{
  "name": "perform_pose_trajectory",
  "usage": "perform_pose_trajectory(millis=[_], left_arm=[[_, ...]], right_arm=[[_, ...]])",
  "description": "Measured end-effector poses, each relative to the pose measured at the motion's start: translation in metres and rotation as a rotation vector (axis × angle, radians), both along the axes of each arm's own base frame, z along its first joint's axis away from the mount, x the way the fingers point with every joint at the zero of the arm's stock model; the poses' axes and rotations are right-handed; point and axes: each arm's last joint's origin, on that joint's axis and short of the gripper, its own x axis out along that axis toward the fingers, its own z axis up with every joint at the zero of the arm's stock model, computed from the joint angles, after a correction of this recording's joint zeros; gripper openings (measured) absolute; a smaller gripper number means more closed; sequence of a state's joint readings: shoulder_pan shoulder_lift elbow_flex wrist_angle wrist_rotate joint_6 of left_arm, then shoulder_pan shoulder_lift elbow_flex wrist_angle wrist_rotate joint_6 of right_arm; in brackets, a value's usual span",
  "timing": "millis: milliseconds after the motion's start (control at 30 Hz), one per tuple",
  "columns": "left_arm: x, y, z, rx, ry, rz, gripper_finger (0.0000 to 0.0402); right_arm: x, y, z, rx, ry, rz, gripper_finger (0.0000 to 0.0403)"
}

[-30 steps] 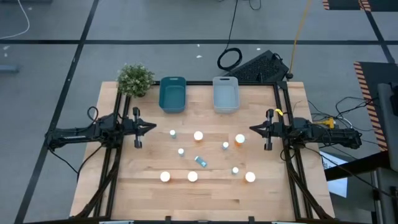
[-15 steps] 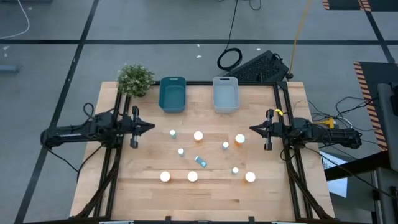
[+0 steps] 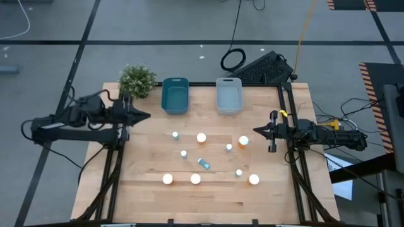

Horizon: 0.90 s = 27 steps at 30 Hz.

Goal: Pick and place medicine bottles into bin by pill shape (circle, oval)
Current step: Put the blue pill bottle into the gray bin

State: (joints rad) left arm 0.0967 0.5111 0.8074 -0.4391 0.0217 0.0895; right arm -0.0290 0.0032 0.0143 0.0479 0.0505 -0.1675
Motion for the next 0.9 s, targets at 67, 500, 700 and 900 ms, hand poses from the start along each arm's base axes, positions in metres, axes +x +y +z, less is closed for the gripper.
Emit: perform_pose_trajectory(millis=[67,500,700,900], left_arm=[[0.003,0.001,0.016,0.019,0.02,0.003,0.0024],[0.051,0.003,0.032,0.071,0.192,-0.077,0.0024],[0.065,0.005,0.024,0.073,0.254,-0.083,0.0024],[0.068,0.005,0.024,0.088,0.252,-0.088,0.0024]], right_arm=[[0.0,0.0,0.0,0.002,0.0,0.0,0.0],[0.0,0.0,0.0,0.134,-0.011,0.005,0.0],[-0.001,0.0,0.007,0.26,-0.091,0.011,0.0],[-0.004,-0.001,0.03,0.26,-0.136,-0.001,0.0]])
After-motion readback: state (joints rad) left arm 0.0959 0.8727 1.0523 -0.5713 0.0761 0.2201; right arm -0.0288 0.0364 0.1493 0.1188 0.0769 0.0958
